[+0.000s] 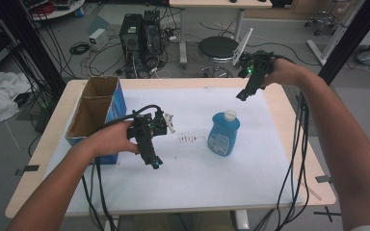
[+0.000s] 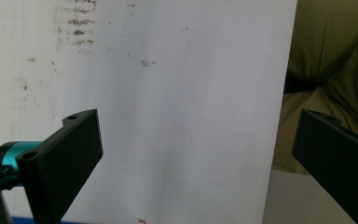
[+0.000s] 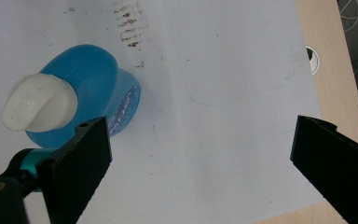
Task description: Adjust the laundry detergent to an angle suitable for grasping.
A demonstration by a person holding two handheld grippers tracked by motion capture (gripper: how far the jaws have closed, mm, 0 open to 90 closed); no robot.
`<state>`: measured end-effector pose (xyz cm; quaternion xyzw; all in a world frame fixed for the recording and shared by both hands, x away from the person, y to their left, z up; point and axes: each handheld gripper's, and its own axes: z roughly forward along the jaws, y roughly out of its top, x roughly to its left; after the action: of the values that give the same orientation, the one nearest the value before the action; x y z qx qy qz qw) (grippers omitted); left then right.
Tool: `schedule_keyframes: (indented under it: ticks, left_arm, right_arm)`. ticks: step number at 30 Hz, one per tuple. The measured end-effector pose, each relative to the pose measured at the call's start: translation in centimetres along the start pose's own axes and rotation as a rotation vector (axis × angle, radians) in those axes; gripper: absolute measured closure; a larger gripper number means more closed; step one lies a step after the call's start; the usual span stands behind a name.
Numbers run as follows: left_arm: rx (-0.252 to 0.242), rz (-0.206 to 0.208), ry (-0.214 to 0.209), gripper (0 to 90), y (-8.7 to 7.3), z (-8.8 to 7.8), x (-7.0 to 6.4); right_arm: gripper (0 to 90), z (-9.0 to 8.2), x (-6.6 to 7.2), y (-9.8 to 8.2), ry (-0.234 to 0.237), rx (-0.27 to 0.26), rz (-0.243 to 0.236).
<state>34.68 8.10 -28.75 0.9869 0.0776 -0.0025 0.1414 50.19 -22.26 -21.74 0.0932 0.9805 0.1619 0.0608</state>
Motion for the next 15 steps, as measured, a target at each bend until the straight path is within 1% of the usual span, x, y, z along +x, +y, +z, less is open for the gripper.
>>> schedule_keyframes:
  ticks: [3, 5, 8, 11, 15]
  left_arm:
    - [-0.001, 0.002, 0.001, 1.7, 0.05, 0.0, 0.09]
    - [0.001, -0.006, 0.003, 1.7, 0.05, 0.05, 0.07]
    - [0.005, -0.003, 0.01, 1.7, -0.04, 0.03, 0.01]
    - [0.009, -0.006, 0.009, 1.7, -0.08, 0.04, 0.04]
    - [0.004, -0.011, 0.015, 1.6, -0.12, -0.04, -0.1]
  right_arm:
    - [4.2, -0.04, -0.09, -0.13, 0.002, 0.0, -0.003]
    - [4.2, 0.02, -0.01, -0.25, 0.002, 0.007, -0.006]
    - [4.3, -0.1, -0.01, -0.21, 0.005, 0.0, -0.005]
    - [4.3, -0.1, -0.03, -0.14, 0.006, -0.002, -0.006]
    - [4.2, 0.13, 0.08, -0.17, 0.007, 0.011, -0.012]
